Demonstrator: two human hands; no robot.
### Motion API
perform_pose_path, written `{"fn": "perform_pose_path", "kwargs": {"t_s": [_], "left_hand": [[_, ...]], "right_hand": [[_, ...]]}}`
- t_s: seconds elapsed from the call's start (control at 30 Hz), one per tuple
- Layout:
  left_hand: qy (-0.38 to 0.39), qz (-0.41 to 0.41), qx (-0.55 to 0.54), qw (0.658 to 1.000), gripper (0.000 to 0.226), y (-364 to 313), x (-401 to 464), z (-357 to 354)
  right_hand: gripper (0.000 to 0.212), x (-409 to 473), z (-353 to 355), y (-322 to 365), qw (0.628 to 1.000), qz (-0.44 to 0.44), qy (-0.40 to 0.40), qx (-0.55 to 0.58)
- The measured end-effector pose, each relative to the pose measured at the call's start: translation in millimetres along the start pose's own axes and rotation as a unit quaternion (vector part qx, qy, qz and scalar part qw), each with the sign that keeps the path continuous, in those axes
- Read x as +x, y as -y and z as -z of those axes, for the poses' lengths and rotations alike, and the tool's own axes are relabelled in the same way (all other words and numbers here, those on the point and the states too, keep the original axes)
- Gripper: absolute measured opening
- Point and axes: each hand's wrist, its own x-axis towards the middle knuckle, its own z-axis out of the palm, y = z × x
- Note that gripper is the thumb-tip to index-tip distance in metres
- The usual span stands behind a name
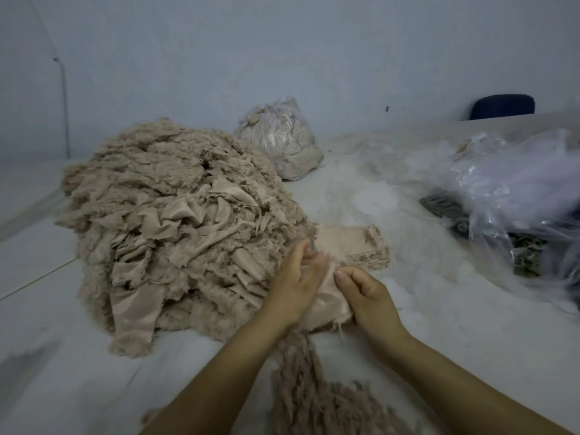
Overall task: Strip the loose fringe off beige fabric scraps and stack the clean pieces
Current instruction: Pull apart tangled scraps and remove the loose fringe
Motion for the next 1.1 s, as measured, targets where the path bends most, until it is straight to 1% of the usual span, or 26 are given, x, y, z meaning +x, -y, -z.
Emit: {"fn": "perform_pose_path", "kwargs": {"t_s": [0.03, 0.07, 0.1, 0.13, 0.17, 0.2, 0.3, 0.33, 0.4, 0.47, 0.5, 0.53, 0.6, 0.63, 0.7, 0.77, 0.8, 0.83, 0.9, 0.97, 1.0, 1.1], "left_hand": [[0.051, 0.037, -0.056, 0.996, 0.055, -3, 3, -4], [0.088, 0.069, -0.122, 0.986, 0.047, -3, 6, -7], [0.107, 0.103, -0.198, 0.969, 0.033, -2, 10, -8], [0.107, 0.133, -0.267, 0.949, 0.019, 1, 11, -9], [0.102, 0.154, -0.319, 0.930, 0.011, 1, 10, -9], [0.096, 0.160, -0.337, 0.923, 0.012, 2, 11, -11], [0.083, 0.137, -0.245, 0.956, 0.025, 3, 10, -17], [0.078, 0.131, -0.226, 0.962, 0.028, 2, 9, -20], [0.062, 0.143, -0.250, 0.956, 0.029, 1, 9, -20], [0.078, 0.155, -0.301, 0.938, 0.020, 4, 10, -16], [0.096, 0.150, -0.299, 0.938, 0.017, 6, 10, -13], [0.113, 0.137, -0.268, 0.947, 0.019, 9, 10, -11], [0.128, 0.109, -0.197, 0.966, 0.026, 14, 8, -10], [0.130, 0.101, -0.192, 0.968, 0.029, 17, 8, -10], [0.131, 0.109, -0.244, 0.955, 0.033, 23, 6, -12], [0.107, 0.123, -0.319, 0.934, 0.031, 29, 3, -14], [0.091, 0.116, -0.323, 0.935, 0.030, 33, 2, -16], [0.076, 0.096, -0.295, 0.948, 0.030, 36, 1, -18], [0.050, 0.038, -0.215, 0.975, 0.028, 38, -2, -23], [0.013, 0.010, -0.183, 0.983, 0.027, 38, -1, -26], [-0.005, 0.003, -0.181, 0.983, 0.027, 37, 0, -26], [-0.037, 0.004, -0.196, 0.980, 0.029, 36, 2, -25]], "right_hand": [[0.020, -1, 0, 0, 1.000, 0.001, 0.006, 0.008], [0.021, -1, 0, -2, 1.000, -0.001, 0.004, 0.014], [0.023, -1, 1, -3, 1.000, -0.009, -0.003, 0.020], [0.026, -2, 2, -5, 0.999, -0.023, -0.012, 0.027], [0.028, -3, 3, -7, 0.999, -0.035, -0.019, 0.032], [0.029, -3, 5, -8, 0.998, -0.043, -0.022, 0.032], [0.033, -2, 4, -7, 0.999, -0.052, 0.004, 0.013], [0.034, -1, 2, -6, 0.998, -0.054, 0.013, 0.007], [0.032, 2, 0, -6, 0.999, -0.043, 0.026, 0.008], [0.024, 3, 2, -9, 1.000, -0.024, 0.017, 0.005], [0.019, 4, 4, -11, 1.000, -0.011, 0.007, -0.002], [0.016, 4, 6, -14, 1.000, 0.002, -0.004, -0.012], [0.017, 5, 9, -19, 0.998, 0.020, -0.026, -0.044], [0.018, 5, 9, -21, 0.997, 0.028, -0.036, -0.065], [0.022, 6, 8, -24, 0.994, 0.031, -0.046, -0.096], [0.028, 7, 7, -26, 0.996, 0.008, -0.038, -0.083], [0.029, 7, 7, -27, 0.998, -0.007, -0.027, -0.063], [0.029, 8, 7, -27, 0.999, -0.024, -0.008, -0.042], [0.028, 10, 7, -26, 0.998, -0.044, 0.036, -0.036], [0.028, 11, 6, -25, 0.997, -0.037, 0.057, -0.027], [0.030, 11, 5, -24, 0.998, -0.032, 0.053, -0.010], [0.032, 9, 5, -24, 0.999, -0.023, 0.007, 0.031]]}}
